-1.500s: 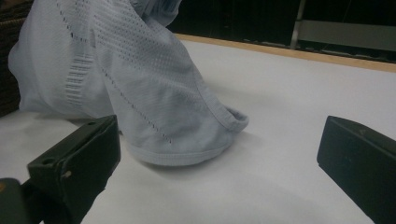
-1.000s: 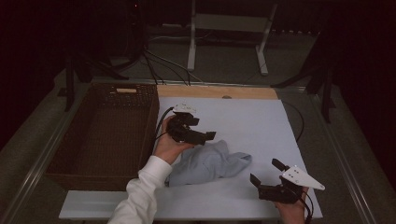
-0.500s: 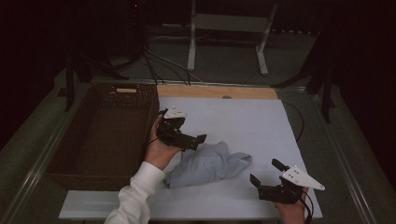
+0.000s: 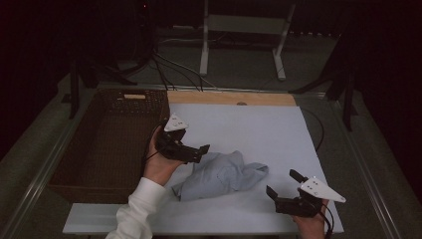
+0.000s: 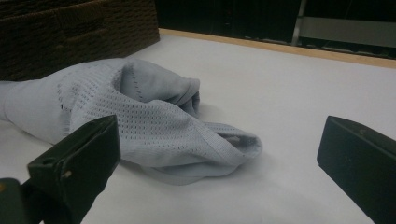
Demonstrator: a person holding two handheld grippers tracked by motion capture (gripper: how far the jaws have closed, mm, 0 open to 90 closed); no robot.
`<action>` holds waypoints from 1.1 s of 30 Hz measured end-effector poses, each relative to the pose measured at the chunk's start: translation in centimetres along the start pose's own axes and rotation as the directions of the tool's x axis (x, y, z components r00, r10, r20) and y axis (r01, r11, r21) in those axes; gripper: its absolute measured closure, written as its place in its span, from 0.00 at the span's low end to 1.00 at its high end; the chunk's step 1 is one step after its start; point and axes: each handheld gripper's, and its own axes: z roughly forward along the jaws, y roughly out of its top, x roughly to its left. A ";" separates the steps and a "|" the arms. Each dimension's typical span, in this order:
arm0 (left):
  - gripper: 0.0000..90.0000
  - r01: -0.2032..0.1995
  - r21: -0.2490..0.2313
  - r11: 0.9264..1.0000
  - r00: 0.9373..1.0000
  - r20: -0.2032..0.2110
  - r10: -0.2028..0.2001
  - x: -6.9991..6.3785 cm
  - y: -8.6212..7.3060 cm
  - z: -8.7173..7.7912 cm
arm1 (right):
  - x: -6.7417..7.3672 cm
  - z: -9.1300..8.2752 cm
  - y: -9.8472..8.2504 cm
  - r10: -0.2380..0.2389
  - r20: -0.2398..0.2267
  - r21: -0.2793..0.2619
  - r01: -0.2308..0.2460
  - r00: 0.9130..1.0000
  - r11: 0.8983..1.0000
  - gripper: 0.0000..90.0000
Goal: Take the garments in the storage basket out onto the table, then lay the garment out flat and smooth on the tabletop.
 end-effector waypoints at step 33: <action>0.00 0.013 -0.051 0.999 0.998 -0.059 -0.016 0.3 -3.6 -3.8 | -0.1 0.2 -0.1 -0.001 0.001 0.008 0.001 1.000 1.000 0.00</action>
